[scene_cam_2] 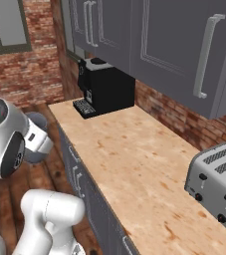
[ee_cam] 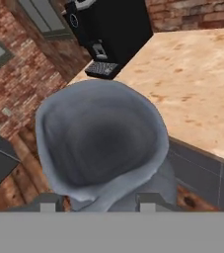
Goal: Move the yogurt and eggplant from the second highest shelf to the top shelf to make space. Then, place the pitcher from the counter on the cleared second highest shelf.
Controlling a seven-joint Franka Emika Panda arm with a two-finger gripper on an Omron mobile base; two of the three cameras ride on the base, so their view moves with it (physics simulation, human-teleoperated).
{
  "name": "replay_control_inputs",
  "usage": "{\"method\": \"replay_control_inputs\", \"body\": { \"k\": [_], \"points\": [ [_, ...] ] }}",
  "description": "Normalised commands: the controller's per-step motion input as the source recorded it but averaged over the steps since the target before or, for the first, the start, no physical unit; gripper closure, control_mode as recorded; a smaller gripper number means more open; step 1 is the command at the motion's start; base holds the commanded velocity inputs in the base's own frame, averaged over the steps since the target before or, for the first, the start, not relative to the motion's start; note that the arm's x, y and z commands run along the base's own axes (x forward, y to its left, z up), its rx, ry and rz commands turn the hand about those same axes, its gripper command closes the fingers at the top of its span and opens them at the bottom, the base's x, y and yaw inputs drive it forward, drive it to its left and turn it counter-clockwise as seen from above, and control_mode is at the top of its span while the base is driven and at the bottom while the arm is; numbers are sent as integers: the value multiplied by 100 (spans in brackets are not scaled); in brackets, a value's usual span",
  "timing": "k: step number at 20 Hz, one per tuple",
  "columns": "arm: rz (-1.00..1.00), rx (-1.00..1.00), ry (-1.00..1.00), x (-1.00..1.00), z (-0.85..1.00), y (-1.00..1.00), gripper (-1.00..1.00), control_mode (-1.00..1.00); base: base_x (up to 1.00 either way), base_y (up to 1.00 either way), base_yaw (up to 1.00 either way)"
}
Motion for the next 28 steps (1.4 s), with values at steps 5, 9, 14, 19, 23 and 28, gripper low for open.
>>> {"method": "replay_control_inputs", "body": {
  "k": [5,9,14,19,23,28],
  "points": [
    [3,-5,0,-31,4,-3,100,-100,0,0,0],
    [0,-24,0,-27,0,4,100,-100,0,0,0],
    [0,-19,0,-2,0,0,100,-100,0,0,0],
    [1,-9,0,0,1,-10,100,-100,0,0,0],
    [4,-2,0,0,0,-12,100,-100,0,0,0],
    [8,0,0,0,0,-13,100,-100,0,0,0]
  ]
}}
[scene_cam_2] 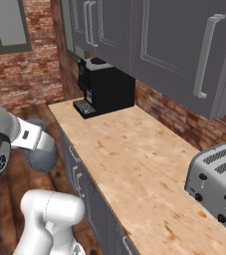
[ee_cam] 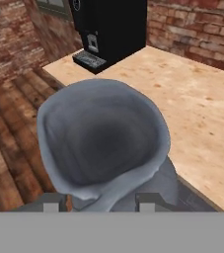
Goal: Move the yogurt and eggplant from the second highest shelf to the top shelf to make space. Then, place the pitcher from the counter on the cleared second highest shelf.
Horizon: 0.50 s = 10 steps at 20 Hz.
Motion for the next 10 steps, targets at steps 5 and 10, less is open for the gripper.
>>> {"method": "replay_control_inputs", "body": {
  "k": [5,10],
  "points": [
    [1,0,0,0,0,0,100,-100,0,0,0],
    [0,0,0,0,0,0,100,100,-4,3,1]
  ]
}}
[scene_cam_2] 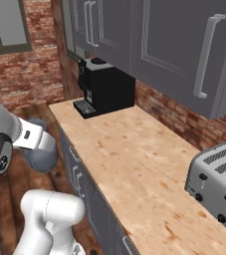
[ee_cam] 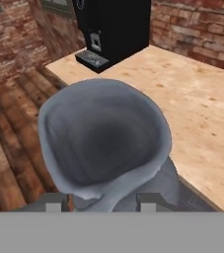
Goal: Move the yogurt and eggplant from the second highest shelf to the top shelf to make space. Then, place the pitcher from the counter on the cleared second highest shelf.
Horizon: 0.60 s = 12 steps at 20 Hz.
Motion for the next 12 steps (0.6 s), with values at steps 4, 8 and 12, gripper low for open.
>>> {"method": "replay_control_inputs", "body": {
  "k": [4,8,12],
  "points": [
    [0,0,0,0,0,0,100,100,-49,32,33],
    [0,0,0,0,0,0,100,100,-70,32,56],
    [0,0,0,0,0,0,100,100,-30,61,66]
  ]
}}
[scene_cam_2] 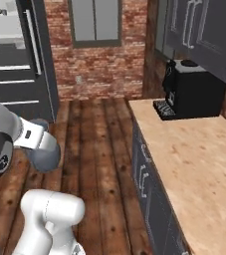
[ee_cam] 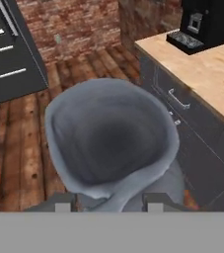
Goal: Move the yogurt and eggplant from the second highest shelf to the top shelf to make space. Then, place the pitcher from the counter on the cleared second highest shelf.
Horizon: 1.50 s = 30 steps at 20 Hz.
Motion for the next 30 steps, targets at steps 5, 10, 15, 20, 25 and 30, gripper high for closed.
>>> {"method": "replay_control_inputs", "body": {
  "k": [5,10,15,20,25,30],
  "points": [
    [0,0,0,0,0,0,100,100,22,59,64],
    [0,0,0,0,0,0,100,100,76,35,56],
    [0,0,0,0,0,0,100,100,100,27,45],
    [0,0,0,0,0,0,100,100,100,26,34],
    [0,0,0,0,0,0,100,100,100,34,23],
    [0,0,0,0,0,0,100,100,100,45,3]
  ]
}}
